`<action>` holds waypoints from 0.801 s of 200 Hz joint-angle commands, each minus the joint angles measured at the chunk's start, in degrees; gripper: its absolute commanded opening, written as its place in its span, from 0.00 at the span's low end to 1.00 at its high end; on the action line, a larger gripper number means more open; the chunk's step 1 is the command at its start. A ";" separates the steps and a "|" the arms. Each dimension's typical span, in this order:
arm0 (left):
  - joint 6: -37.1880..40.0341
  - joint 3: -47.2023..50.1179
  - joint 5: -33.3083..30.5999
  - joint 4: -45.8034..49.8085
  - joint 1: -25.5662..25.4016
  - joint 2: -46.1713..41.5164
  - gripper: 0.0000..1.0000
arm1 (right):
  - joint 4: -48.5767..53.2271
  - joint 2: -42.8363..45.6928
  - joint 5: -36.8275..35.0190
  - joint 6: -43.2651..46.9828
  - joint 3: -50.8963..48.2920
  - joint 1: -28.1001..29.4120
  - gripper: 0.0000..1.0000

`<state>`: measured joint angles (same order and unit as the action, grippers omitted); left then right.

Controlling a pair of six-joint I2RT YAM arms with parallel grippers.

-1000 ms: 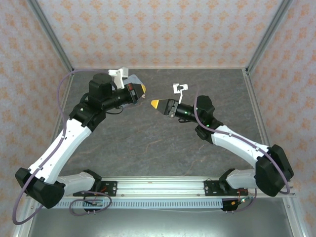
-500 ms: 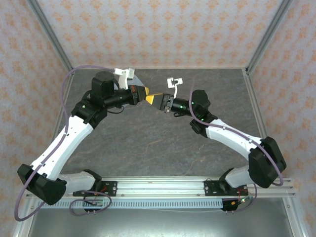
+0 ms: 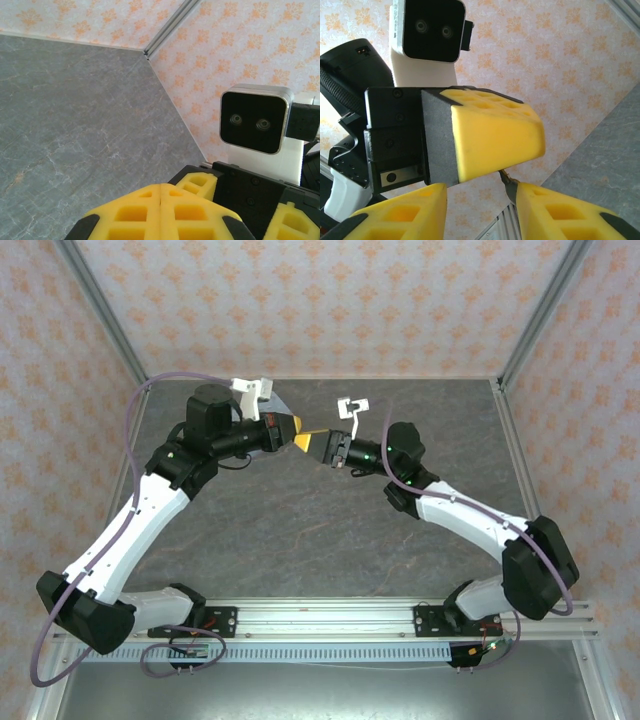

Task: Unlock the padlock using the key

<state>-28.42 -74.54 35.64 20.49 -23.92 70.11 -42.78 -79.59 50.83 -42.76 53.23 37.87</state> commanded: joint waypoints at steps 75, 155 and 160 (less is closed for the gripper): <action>0.56 -2.01 3.35 -1.56 -0.27 0.27 0.00 | 0.91 0.13 1.86 1.24 0.73 -0.50 0.41; -0.12 -1.72 3.47 -2.25 -0.25 0.38 0.00 | 0.33 -0.87 2.35 0.74 1.50 -0.16 0.30; -0.02 -1.75 3.54 -2.21 -0.28 0.38 0.00 | 0.17 -0.86 2.32 0.70 1.52 -0.10 0.29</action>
<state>-28.56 -74.54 37.56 20.32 -23.92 70.57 -39.92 -80.01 51.55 -42.02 52.66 37.45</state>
